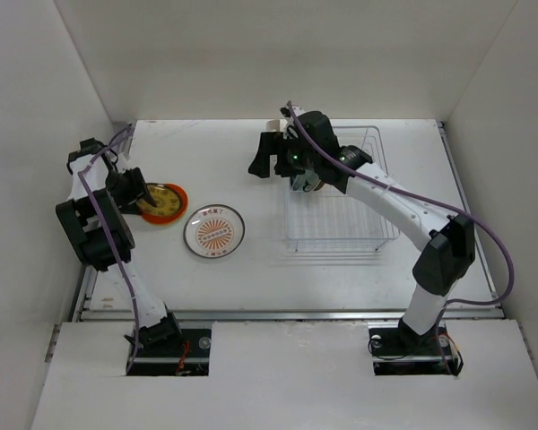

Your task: Unload the plates from the dish rack

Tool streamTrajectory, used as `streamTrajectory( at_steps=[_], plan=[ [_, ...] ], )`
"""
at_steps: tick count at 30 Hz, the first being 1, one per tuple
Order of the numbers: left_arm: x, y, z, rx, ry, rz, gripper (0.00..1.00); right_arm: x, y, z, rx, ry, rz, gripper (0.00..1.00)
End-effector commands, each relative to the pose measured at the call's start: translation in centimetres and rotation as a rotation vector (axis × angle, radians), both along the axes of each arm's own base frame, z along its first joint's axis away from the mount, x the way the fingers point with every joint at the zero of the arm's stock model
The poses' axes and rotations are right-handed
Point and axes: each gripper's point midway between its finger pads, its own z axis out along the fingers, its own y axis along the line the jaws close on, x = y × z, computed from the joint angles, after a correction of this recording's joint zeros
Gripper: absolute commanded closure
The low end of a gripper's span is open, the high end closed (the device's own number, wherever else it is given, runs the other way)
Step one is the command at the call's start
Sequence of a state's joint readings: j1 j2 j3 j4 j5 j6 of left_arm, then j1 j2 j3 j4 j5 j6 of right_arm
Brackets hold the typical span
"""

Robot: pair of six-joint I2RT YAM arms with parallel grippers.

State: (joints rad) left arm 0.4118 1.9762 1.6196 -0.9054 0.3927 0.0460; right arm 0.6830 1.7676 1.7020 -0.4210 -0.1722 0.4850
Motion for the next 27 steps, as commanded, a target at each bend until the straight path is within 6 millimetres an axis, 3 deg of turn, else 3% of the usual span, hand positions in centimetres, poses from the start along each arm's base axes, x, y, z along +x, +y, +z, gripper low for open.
streamTrajectory(
  at_steps=[1,4,6,8,14,16,17,21,22,23,24,27],
  plan=[
    [-0.8,-0.4,1.4,-0.014,0.017,-0.023,0.49,-0.3,-0.8,3.0,0.01,-0.069,-0.025,0.09],
    [-1.3,-0.5,1.7,-0.007,0.017,-0.065,0.29,0.8,-2.2,3.8,-0.012,-0.093,-0.102,0.09],
    [-2.1,0.0,2.0,0.03,0.033,-0.088,0.23,1.5,-4.0,4.8,-0.003,-0.088,-0.189,0.06],
    [-2.2,0.5,2.7,0.071,0.013,-0.11,0.1,2.9,-6.9,5.8,-0.008,-0.106,-0.309,0.06],
    [-3.5,1.4,4.7,0.205,0.008,-0.165,0.09,6.3,-14.9,6.3,-0.052,-0.102,-0.564,0.08],
    [-3.3,1.7,6.4,0.248,-0.051,-0.144,0.09,7.2,-16.8,4.6,-0.101,-0.062,-0.626,0.11],
    [-3.5,1.6,6.7,0.255,-0.065,-0.142,0.09,7.9,-18.4,5.2,-0.108,-0.083,-0.686,0.12],
    [-4.2,1.0,9.3,0.282,-0.154,-0.125,0.07,9.0,-20.6,3.8,-0.234,-0.085,-0.783,0.21],
    [-4.5,0.7,9.4,0.276,-0.161,-0.127,0.07,9.2,-21.2,2.3,-0.271,-0.049,-0.79,0.27],
    [-4.8,0.6,10.0,0.284,-0.178,-0.126,0.07,9.4,-21.3,1.9,-0.284,-0.046,-0.8,0.37],
    [-4.9,0.6,10.4,0.289,-0.189,-0.124,0.07,9.5,-21.9,1.4,-0.288,-0.034,-0.804,0.4],
    [-5.4,0.4,11.5,0.305,-0.22,-0.121,0.07,10.0,-21.6,-1.2,-0.312,0.005,-0.772,0.4]
  ],
)
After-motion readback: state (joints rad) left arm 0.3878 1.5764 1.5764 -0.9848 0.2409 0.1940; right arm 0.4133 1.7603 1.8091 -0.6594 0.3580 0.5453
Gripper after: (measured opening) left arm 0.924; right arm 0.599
